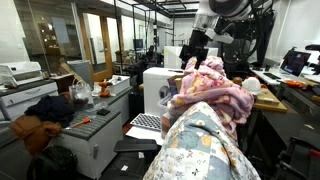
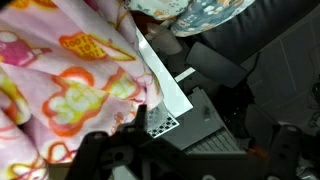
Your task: Place the pink fleece blanket on the clear storage bin
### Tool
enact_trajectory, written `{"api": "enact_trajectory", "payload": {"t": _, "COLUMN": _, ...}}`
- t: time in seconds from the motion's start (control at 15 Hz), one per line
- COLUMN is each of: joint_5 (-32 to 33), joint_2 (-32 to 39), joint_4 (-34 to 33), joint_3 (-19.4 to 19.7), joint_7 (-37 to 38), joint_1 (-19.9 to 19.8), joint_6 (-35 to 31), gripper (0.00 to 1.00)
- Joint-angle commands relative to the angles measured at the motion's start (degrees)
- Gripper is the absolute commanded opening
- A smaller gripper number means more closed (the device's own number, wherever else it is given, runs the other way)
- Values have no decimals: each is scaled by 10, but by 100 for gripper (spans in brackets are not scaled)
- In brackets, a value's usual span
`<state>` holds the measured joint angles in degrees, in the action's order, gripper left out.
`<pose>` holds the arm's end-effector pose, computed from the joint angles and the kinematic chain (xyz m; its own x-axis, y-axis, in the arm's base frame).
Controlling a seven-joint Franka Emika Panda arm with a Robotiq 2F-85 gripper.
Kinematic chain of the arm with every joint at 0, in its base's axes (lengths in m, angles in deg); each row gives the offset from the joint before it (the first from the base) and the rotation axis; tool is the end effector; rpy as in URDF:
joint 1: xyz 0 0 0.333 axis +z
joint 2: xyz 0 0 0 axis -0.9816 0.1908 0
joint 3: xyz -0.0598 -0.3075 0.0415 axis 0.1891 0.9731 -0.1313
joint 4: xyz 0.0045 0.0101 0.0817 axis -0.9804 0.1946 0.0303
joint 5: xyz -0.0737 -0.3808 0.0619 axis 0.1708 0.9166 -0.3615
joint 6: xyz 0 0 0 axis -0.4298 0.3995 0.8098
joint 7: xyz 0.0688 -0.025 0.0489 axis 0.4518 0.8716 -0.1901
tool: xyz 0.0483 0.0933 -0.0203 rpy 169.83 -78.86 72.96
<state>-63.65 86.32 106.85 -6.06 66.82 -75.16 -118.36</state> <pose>0.5713 0.0822 0.4100 0.9739 -0.0906 0.2083 -0.0675 -0.9910 -0.1154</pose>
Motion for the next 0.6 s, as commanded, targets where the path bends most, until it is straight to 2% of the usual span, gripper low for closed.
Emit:
{"api": "enact_trajectory", "payload": {"t": 0.0, "joint_5": -23, "joint_2": -70, "joint_4": 64, "joint_3": 7, "joint_7": -38, "joint_1": -8, "joint_6": 10, "gripper": 100}}
{"api": "enact_trajectory", "payload": {"t": 0.53, "joint_5": -19, "joint_2": -169, "joint_4": 127, "joint_3": 34, "joint_7": -92, "joint_1": -16, "joint_6": 16, "gripper": 100}}
